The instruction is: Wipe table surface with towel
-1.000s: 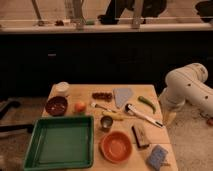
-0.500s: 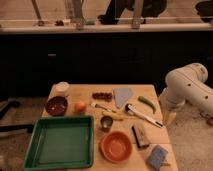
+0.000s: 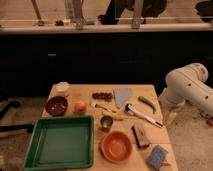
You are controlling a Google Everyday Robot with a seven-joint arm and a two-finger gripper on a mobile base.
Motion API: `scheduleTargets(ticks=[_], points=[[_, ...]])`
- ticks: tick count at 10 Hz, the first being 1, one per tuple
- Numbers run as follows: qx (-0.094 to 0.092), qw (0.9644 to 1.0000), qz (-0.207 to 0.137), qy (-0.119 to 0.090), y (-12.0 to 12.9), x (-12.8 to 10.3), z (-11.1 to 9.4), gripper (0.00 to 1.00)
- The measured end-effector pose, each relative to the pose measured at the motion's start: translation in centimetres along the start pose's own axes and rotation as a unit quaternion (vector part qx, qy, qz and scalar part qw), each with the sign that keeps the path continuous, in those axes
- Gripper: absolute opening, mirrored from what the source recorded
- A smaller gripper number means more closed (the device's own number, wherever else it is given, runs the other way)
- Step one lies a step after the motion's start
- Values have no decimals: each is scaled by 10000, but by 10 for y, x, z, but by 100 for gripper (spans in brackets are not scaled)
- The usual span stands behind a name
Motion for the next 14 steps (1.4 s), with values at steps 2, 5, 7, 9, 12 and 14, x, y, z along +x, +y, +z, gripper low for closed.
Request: scheduleTargets(ticks=[2, 5, 7, 9, 12, 14], points=[[1, 10000, 0, -1, 0, 0, 0, 80], [9, 10000, -1, -6, 0, 1, 0, 80], [99, 9996, 131, -247, -3, 3, -1, 80], [197, 9981, 256, -519, -10, -8, 0, 80], [239, 9975, 291, -605, -18, -34, 2, 80], [262, 9978, 201, -567, -27, -57, 4, 80]])
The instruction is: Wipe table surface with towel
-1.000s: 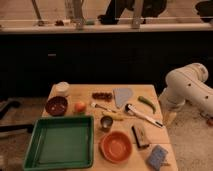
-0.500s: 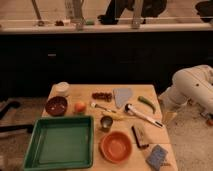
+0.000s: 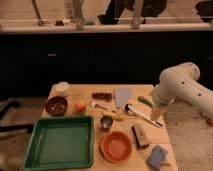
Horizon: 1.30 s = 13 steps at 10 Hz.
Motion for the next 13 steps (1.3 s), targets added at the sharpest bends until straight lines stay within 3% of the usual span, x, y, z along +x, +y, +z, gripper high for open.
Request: scheduleTargets(ticks=[4, 9, 13], points=[[35, 9999, -83, 134, -21, -26, 17, 80], [-70, 9994, -115, 304, -51, -48, 49, 80], [-50, 9994, -177, 296, -76, -76, 70, 80]])
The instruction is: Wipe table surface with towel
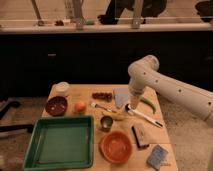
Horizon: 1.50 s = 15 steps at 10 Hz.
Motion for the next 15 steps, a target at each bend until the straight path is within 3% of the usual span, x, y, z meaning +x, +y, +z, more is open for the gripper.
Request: scheduleTargets(ticks=[8, 12, 15], points=[[46, 10000, 40, 4, -2, 0, 3, 80], [94, 9999, 99, 29, -40, -46, 32, 80], [165, 9996, 231, 43, -50, -51, 44, 80]])
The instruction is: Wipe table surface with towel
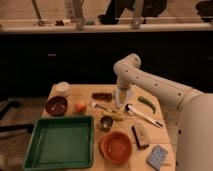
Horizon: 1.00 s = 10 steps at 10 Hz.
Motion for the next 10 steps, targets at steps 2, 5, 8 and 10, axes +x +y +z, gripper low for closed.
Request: scheduleTargets(ticks=[2, 5, 8, 10], points=[[76, 9999, 143, 18, -3, 2, 9, 80], [49, 9993, 366, 64, -12, 6, 31, 80], [-143, 9985, 521, -118, -23, 10, 45, 80], [-324, 9966, 610, -443, -30, 8, 54, 80]])
